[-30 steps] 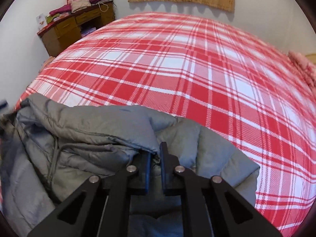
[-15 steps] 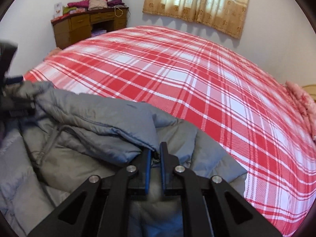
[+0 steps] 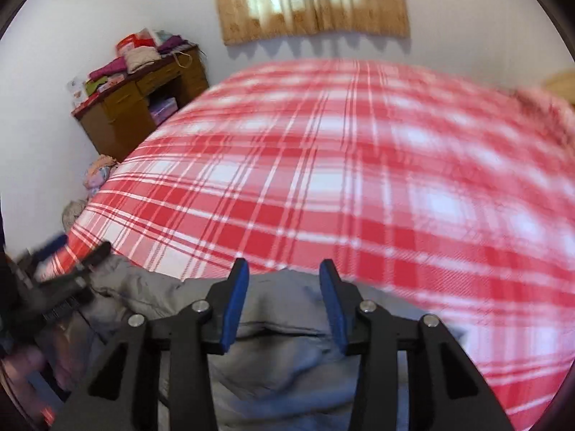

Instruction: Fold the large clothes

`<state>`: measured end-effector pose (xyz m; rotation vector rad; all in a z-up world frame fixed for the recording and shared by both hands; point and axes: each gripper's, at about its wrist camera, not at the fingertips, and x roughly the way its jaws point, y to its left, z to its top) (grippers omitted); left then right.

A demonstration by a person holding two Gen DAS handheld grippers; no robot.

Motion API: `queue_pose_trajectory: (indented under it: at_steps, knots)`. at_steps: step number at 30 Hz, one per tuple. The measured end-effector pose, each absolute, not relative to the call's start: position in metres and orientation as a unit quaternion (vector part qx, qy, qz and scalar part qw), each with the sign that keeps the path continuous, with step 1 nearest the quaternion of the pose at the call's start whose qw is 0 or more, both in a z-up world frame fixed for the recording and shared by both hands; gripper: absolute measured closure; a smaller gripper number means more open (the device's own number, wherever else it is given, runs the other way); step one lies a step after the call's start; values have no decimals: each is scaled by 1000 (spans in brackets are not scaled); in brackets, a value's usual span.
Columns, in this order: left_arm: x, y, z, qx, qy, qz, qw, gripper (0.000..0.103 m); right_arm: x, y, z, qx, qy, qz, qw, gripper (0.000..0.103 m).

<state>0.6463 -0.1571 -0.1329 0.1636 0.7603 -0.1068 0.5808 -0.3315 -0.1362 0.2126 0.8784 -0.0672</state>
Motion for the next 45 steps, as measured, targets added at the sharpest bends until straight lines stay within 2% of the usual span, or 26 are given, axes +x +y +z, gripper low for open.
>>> queue_pose_trajectory:
  at_steps: [4,12,45]
  knots:
    - [647,-154,-173,84,410,-47,907,3,567,-315,-170,71,435,-30,897,59]
    - [647,-156,-189,75,414,-49,906,3,559,-322,-183,67,420,-32,905,62]
    - [649,-150,-183,69,414,-36,907,1,560,-310,-191,21,423,-52,904,61]
